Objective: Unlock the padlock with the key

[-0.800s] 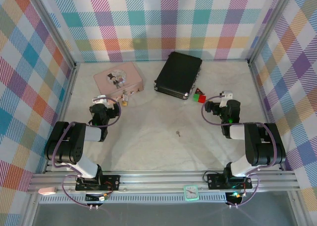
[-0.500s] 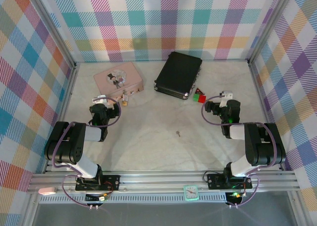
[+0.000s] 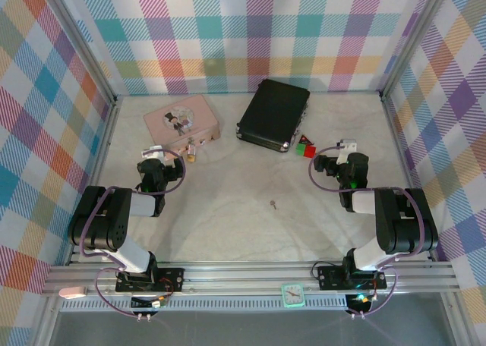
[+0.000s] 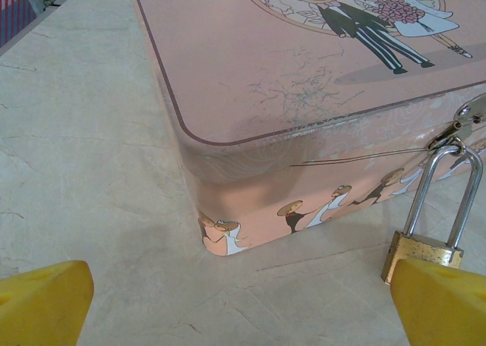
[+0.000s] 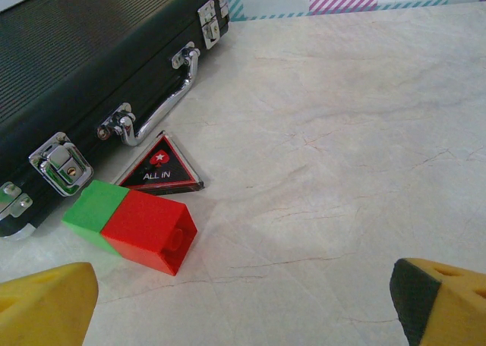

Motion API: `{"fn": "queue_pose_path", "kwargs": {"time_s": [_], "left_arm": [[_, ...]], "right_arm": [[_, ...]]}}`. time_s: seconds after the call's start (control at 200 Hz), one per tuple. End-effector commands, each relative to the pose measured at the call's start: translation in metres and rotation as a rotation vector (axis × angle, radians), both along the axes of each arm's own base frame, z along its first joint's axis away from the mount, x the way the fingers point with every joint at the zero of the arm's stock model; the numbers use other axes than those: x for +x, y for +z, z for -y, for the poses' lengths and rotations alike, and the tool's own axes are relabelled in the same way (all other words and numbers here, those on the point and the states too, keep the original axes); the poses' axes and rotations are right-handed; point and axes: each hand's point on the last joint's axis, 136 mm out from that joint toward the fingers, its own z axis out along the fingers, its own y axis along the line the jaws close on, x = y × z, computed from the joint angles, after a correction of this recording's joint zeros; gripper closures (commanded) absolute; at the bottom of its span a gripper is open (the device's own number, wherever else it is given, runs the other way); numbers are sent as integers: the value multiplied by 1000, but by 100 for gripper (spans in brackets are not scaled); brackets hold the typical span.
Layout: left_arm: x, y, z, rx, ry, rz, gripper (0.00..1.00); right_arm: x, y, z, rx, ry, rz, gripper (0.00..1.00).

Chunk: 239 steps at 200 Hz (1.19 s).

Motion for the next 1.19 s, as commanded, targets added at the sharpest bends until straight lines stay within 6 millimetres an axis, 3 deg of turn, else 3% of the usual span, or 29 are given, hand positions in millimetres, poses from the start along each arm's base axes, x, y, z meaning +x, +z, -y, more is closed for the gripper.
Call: {"fn": "queue_pose_path", "kwargs": {"time_s": [0.0, 0.395, 0.585, 0.69, 0.785, 0.88, 1.005, 1.06, 1.13, 1.19], "left_arm": [[2, 3, 3, 10, -11, 12, 0], [2, 4, 3, 12, -13, 15, 0], [7, 32, 0, 51, 34, -52, 0], [9, 55, 11, 55, 16, -58, 0], [6, 69, 30, -62, -13, -42, 0], [3, 73, 60, -228, -93, -58, 0], [-5, 73, 101, -368, -151, -92, 0], [-9, 70, 117, -398, -156, -106, 0], [-12, 65, 135, -438, -171, -135, 0], [-15, 57, 138, -472, -135, -167, 0]], "right_arm": [[0, -3, -1, -8, 17, -3, 1], [0, 4, -3, -18, 24, -6, 1], [-4, 28, -10, -71, 2, -71, 1], [-9, 40, -18, 12, -37, -146, 1], [-21, 41, -37, 92, -25, -279, 7], [-39, 43, -73, 159, 65, -406, 14], [-78, 32, -122, 125, 224, -589, 24], [-101, 24, -142, 87, 312, -690, 35], [-123, 15, -158, 54, 390, -796, 42], [-140, 8, -169, 18, 437, -885, 47]]}}
